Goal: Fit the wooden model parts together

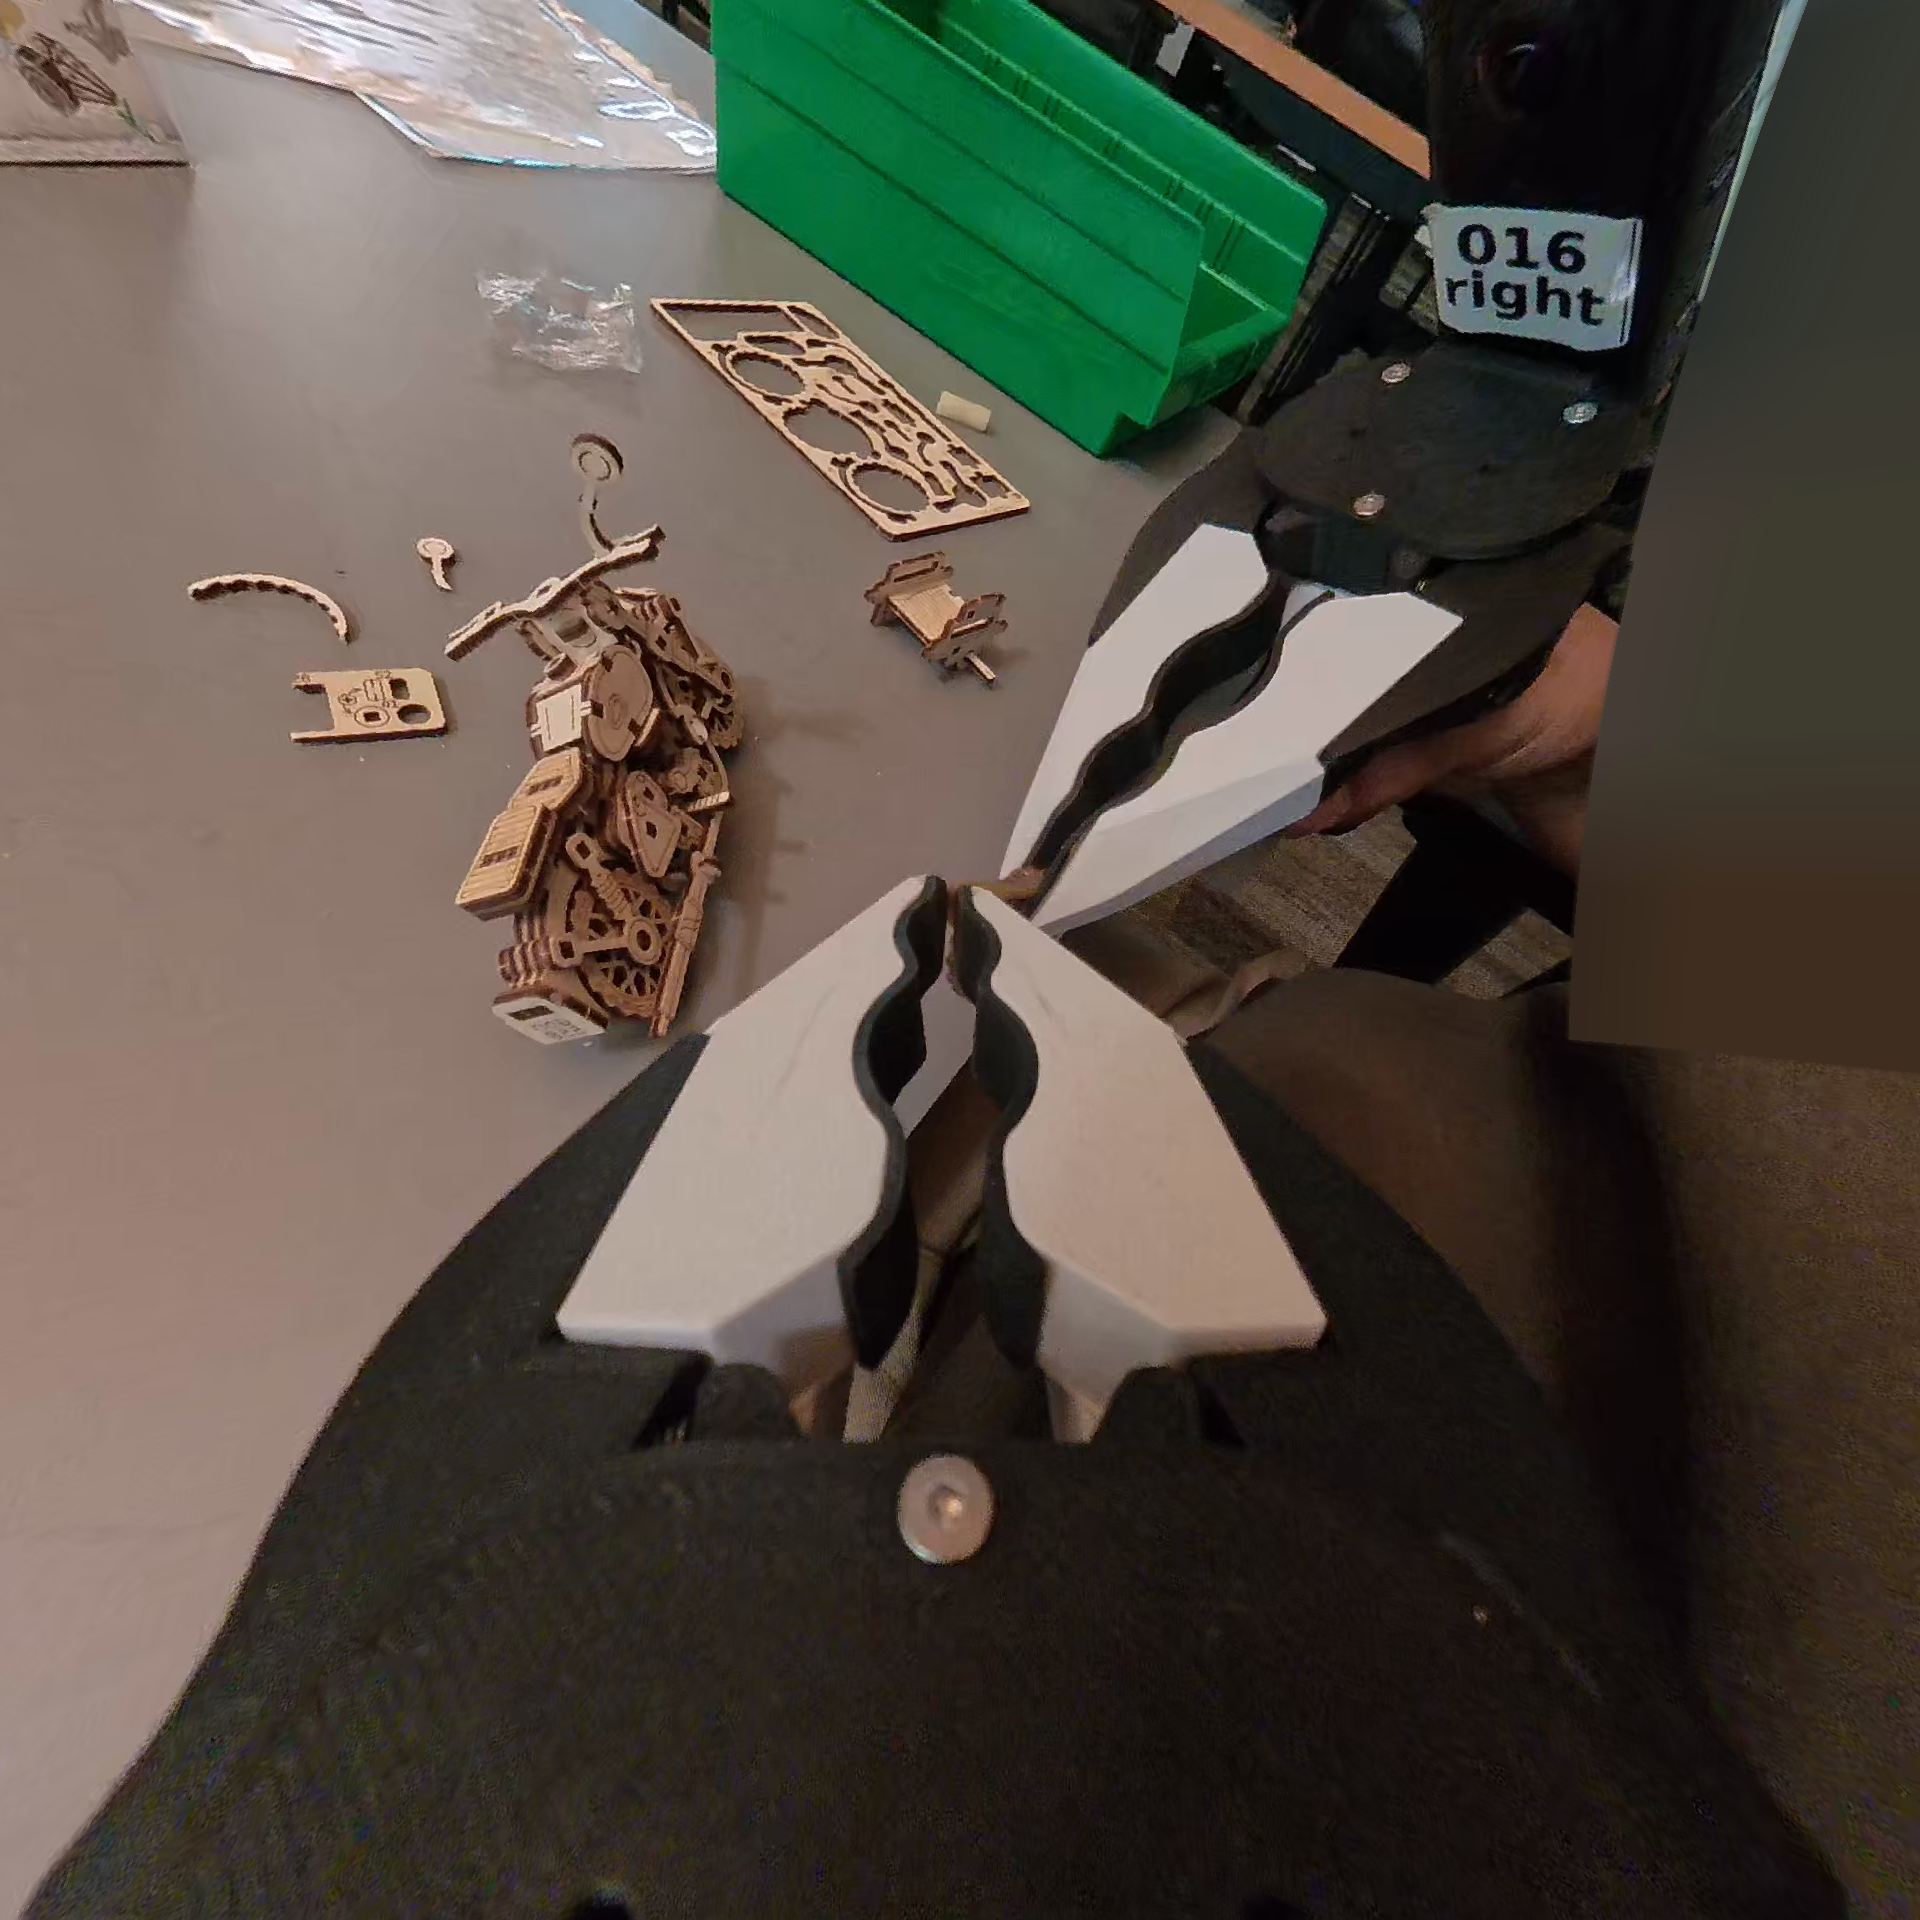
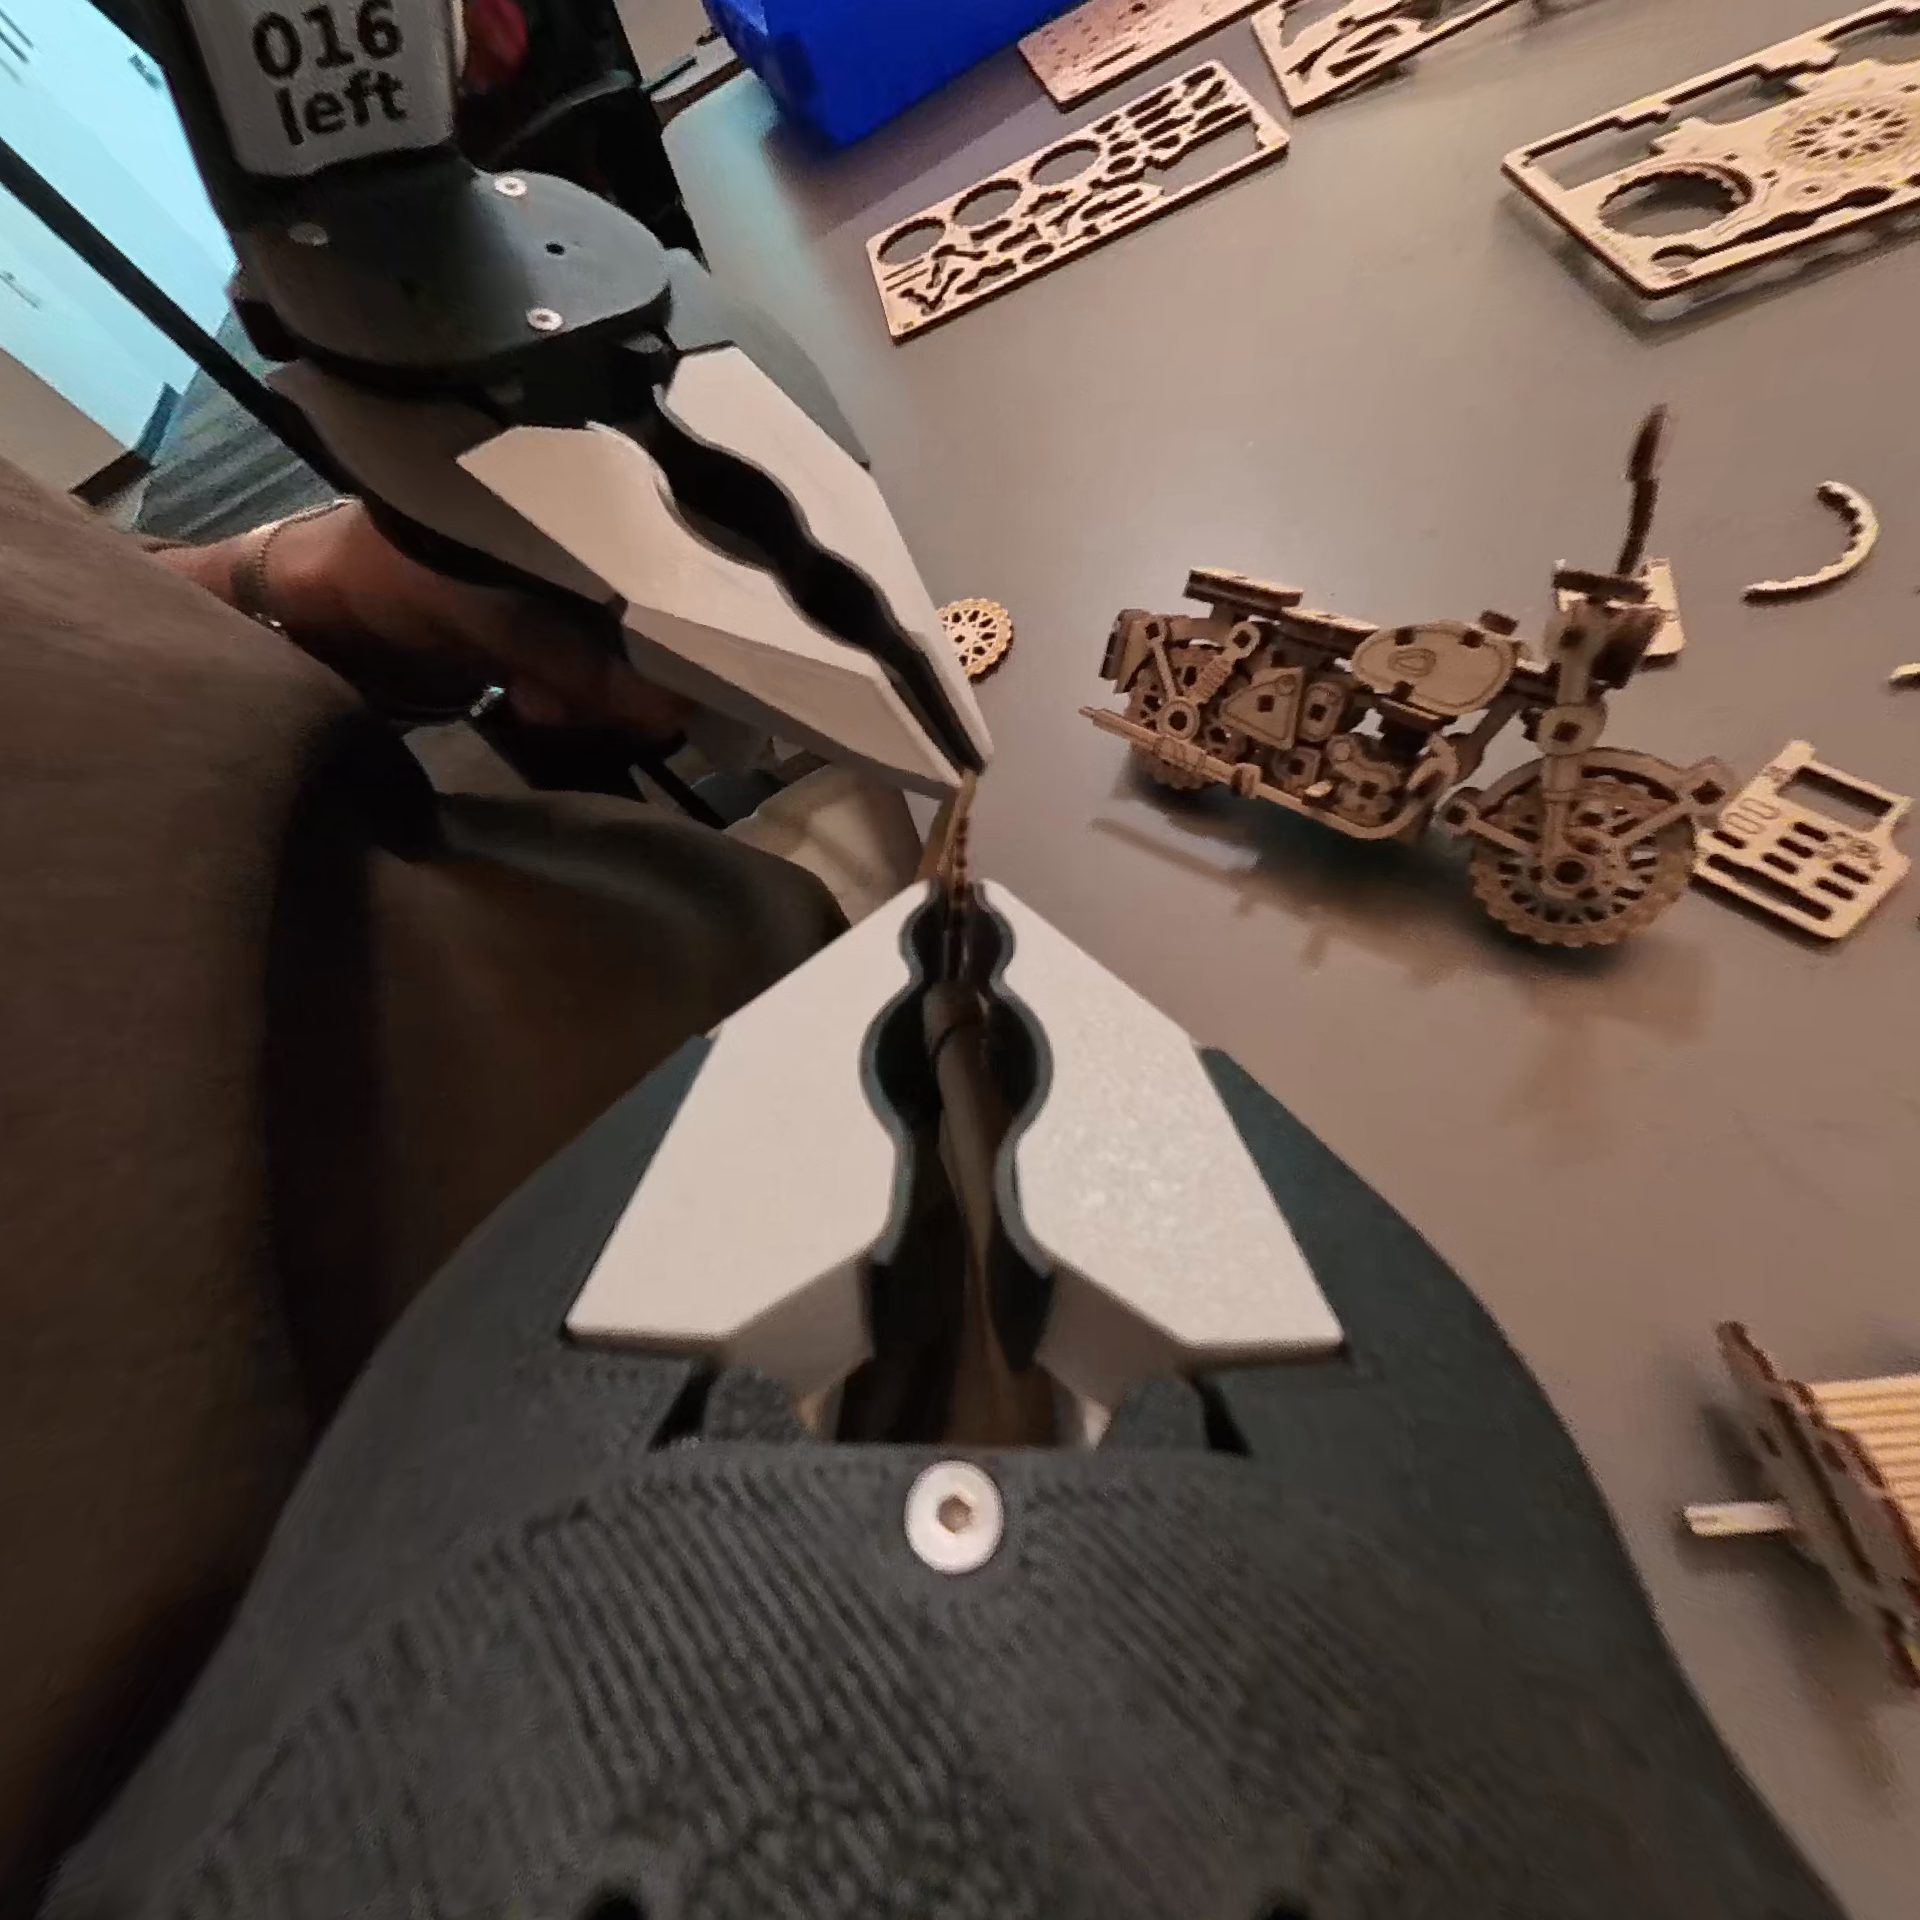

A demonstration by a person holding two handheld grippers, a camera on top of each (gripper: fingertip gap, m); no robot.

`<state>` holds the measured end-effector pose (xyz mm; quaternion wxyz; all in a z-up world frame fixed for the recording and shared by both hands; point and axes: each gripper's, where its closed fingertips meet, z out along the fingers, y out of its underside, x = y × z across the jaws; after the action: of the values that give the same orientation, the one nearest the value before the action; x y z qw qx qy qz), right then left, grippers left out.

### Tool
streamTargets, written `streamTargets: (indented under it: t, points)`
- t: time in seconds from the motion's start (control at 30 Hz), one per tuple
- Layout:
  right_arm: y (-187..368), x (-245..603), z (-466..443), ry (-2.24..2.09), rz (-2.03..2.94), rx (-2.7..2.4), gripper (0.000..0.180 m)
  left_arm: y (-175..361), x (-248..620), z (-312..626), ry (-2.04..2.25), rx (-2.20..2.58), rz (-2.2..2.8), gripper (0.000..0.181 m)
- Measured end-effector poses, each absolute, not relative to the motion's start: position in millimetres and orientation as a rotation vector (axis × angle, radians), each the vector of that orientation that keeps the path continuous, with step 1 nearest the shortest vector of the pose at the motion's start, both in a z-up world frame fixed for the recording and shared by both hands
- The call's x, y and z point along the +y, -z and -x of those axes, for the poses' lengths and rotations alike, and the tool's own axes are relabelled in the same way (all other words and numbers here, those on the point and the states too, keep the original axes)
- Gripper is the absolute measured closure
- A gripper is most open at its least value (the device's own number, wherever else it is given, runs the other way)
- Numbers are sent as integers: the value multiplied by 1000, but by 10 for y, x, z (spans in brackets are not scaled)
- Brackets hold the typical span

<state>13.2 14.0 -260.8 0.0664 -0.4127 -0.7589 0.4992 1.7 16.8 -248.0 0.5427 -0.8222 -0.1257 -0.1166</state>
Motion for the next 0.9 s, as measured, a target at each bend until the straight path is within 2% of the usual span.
streamTargets:
  t: [0.5, 0.9]
  points:
    - [2385, 185, -81, -1835, 1342, -2135, 176, 2371, 138, 12, 366, -330, 1884, 181]
    - [2379, 173, -78, -1857, 1326, -2128, 176, 2419, 157, 18, 452, -370, 1878, 181]
